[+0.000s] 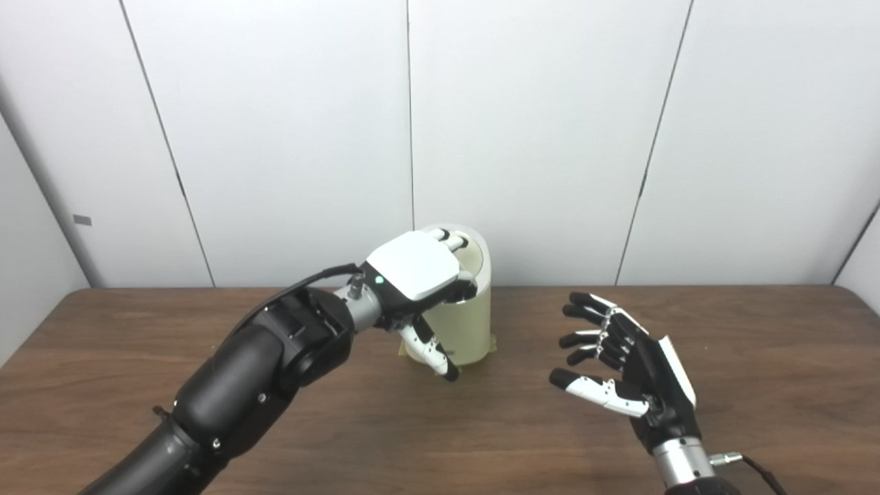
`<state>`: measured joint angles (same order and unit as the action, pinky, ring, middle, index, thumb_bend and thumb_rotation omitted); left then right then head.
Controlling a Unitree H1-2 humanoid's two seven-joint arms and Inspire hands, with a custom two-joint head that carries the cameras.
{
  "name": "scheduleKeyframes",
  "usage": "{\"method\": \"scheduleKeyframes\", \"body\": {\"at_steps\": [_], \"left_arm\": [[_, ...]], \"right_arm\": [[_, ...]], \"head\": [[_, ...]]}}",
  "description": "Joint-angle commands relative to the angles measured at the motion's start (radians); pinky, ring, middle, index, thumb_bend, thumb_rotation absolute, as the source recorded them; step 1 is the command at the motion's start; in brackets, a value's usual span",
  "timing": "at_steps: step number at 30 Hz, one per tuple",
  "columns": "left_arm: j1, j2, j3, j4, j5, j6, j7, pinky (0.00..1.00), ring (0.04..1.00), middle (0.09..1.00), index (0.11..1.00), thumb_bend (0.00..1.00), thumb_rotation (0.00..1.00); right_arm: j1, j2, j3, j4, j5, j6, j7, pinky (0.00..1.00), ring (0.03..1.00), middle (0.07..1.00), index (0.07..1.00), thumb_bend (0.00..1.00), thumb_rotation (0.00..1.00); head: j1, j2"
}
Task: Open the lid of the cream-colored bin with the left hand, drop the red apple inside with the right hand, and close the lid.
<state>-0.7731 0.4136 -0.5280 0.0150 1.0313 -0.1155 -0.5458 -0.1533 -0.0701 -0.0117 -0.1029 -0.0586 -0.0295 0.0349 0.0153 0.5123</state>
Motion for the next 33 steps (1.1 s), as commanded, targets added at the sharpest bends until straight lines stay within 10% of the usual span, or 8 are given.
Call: {"method": "scheduleKeyframes", "body": {"at_steps": [1,22,27,33], "left_arm": [[0.007,0.022,0.011,0.004,0.004,0.031,-0.058,1.00,0.988,0.796,0.767,1.00,0.49],[0.034,0.038,0.057,-0.026,0.009,0.097,-0.101,1.00,1.000,0.830,0.812,0.96,0.49],[0.093,-0.003,0.154,-0.026,-0.122,0.082,0.047,1.00,1.000,0.940,0.899,0.89,0.40],[0.221,-0.176,0.423,-0.019,-0.458,0.009,0.359,0.89,0.999,0.999,0.995,0.80,0.32]], "right_arm": [[-0.030,-0.002,-0.001,-0.038,0.005,-0.018,-0.003,0.48,0.597,0.753,0.755,0.74,0.27],[-0.031,-0.011,0.007,-0.053,-0.029,-0.013,-0.003,0.46,0.587,0.749,0.712,0.71,0.31],[-0.032,-0.007,0.004,-0.052,-0.020,-0.016,-0.004,0.45,0.576,0.736,0.699,0.70,0.28],[-0.032,-0.008,-0.002,-0.049,-0.011,-0.018,-0.003,0.45,0.574,0.731,0.701,0.70,0.25]], "head": [[0.002,0.002],[0.005,0.019],[0.004,0.018],[0.004,0.018]]}}
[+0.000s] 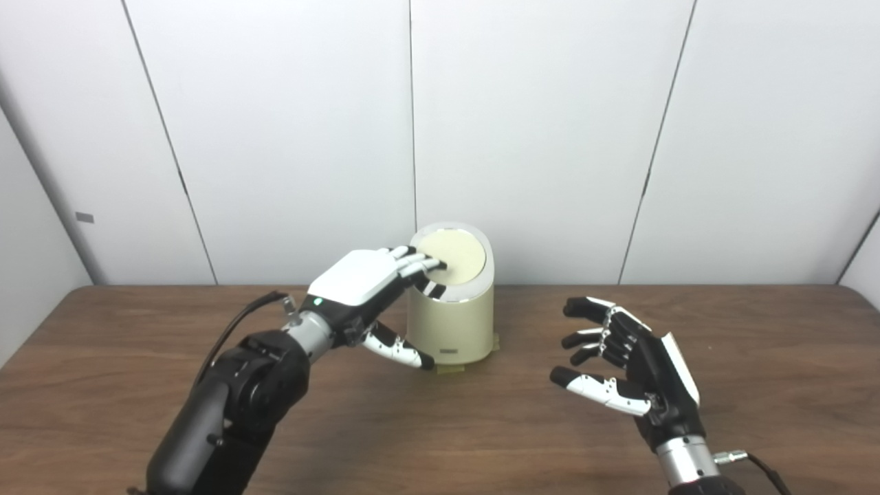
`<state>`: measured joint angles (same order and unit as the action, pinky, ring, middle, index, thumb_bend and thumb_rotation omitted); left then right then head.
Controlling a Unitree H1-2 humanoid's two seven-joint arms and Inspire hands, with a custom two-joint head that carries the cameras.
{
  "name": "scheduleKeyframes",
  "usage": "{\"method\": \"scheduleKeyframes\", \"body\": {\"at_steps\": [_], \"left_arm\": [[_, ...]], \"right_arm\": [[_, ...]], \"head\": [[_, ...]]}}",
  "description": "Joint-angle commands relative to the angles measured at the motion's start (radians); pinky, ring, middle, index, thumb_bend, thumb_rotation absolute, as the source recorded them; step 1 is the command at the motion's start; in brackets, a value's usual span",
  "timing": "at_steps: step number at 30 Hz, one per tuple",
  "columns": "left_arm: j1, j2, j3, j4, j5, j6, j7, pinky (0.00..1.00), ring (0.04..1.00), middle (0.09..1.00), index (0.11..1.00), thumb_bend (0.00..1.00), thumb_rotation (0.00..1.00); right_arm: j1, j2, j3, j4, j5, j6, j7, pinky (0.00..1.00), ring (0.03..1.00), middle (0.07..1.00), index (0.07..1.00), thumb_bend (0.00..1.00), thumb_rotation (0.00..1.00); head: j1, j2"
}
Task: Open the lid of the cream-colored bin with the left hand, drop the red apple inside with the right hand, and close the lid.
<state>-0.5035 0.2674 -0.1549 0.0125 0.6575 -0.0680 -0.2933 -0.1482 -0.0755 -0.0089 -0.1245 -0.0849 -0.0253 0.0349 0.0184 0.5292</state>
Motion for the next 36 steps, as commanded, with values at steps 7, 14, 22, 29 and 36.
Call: {"method": "scheduleKeyframes", "body": {"at_steps": [7,14,22,29,36], "left_arm": [[0.099,-0.186,0.225,-0.035,-0.443,-0.047,0.215,0.79,0.921,0.938,0.971,0.76,0.32],[0.233,-0.218,0.251,-0.034,-0.591,-0.025,0.215,0.70,0.803,0.864,0.915,0.74,0.37],[0.285,-0.218,0.250,0.022,-0.760,-0.046,0.168,0.57,0.728,0.787,0.810,0.70,0.27],[0.303,-0.210,0.226,0.039,-0.754,-0.057,0.164,0.55,0.706,0.765,0.783,0.69,0.26],[0.302,-0.197,0.210,0.031,-0.737,-0.062,0.168,0.56,0.706,0.772,0.790,0.70,0.25]], "right_arm": [[-0.035,-0.009,-0.008,-0.024,0.029,-0.031,0.001,0.46,0.577,0.734,0.707,0.70,0.23],[-0.036,-0.017,-0.010,-0.015,0.030,-0.038,-0.002,0.46,0.576,0.741,0.712,0.69,0.22],[-0.031,-0.015,-0.011,-0.019,0.028,-0.034,-0.006,0.47,0.580,0.744,0.721,0.71,0.20],[-0.021,-0.008,-0.010,-0.029,0.021,-0.030,-0.011,0.50,0.601,0.757,0.752,0.72,0.19],[-0.013,-0.001,-0.011,-0.033,0.021,-0.020,-0.016,0.51,0.617,0.759,0.765,0.72,0.20]], "head": [[0.006,0.002],[0.006,0.005],[-0.001,0.004],[0.000,0.006],[-0.006,0.004]]}}
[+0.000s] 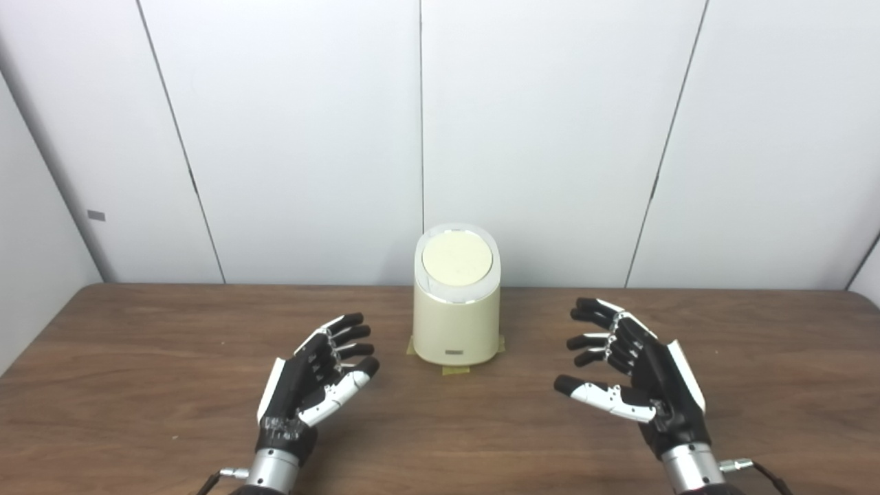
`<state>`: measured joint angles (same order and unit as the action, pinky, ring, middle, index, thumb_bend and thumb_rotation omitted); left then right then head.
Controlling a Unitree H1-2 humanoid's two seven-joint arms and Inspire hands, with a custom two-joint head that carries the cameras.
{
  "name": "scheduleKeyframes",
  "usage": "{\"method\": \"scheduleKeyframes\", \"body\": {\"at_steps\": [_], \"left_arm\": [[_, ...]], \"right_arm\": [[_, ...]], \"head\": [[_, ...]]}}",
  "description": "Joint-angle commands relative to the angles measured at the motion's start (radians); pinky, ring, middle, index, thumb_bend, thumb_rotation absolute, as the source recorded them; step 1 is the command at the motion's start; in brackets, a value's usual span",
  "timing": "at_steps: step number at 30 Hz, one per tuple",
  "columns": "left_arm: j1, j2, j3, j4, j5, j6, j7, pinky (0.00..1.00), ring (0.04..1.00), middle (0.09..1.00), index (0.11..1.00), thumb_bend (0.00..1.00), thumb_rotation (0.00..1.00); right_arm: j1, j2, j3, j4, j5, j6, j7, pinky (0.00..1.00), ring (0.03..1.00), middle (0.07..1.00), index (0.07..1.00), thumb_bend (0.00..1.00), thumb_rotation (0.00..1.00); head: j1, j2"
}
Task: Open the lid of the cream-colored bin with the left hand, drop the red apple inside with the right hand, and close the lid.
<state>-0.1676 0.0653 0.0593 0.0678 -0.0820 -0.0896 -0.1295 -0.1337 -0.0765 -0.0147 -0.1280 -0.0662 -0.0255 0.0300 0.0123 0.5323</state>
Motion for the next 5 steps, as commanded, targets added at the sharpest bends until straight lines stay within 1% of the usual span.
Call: {"method": "scheduleKeyframes", "body": {"at_steps": [1,5], "left_arm": [[-0.034,0.006,-0.005,-0.025,0.003,-0.039,0.005,0.56,0.707,0.772,0.791,0.71,0.26],[-0.036,0.009,-0.004,-0.033,0.002,-0.026,0.007,0.57,0.712,0.771,0.790,0.74,0.27]], "right_arm": [[-0.028,0.001,-0.006,-0.028,0.001,-0.020,-0.012,0.51,0.617,0.758,0.765,0.72,0.20],[-0.027,0.001,-0.005,-0.026,-0.004,-0.026,-0.014,0.51,0.618,0.764,0.770,0.72,0.20]], "head": [[-0.001,0.000],[-0.003,0.000]]}}
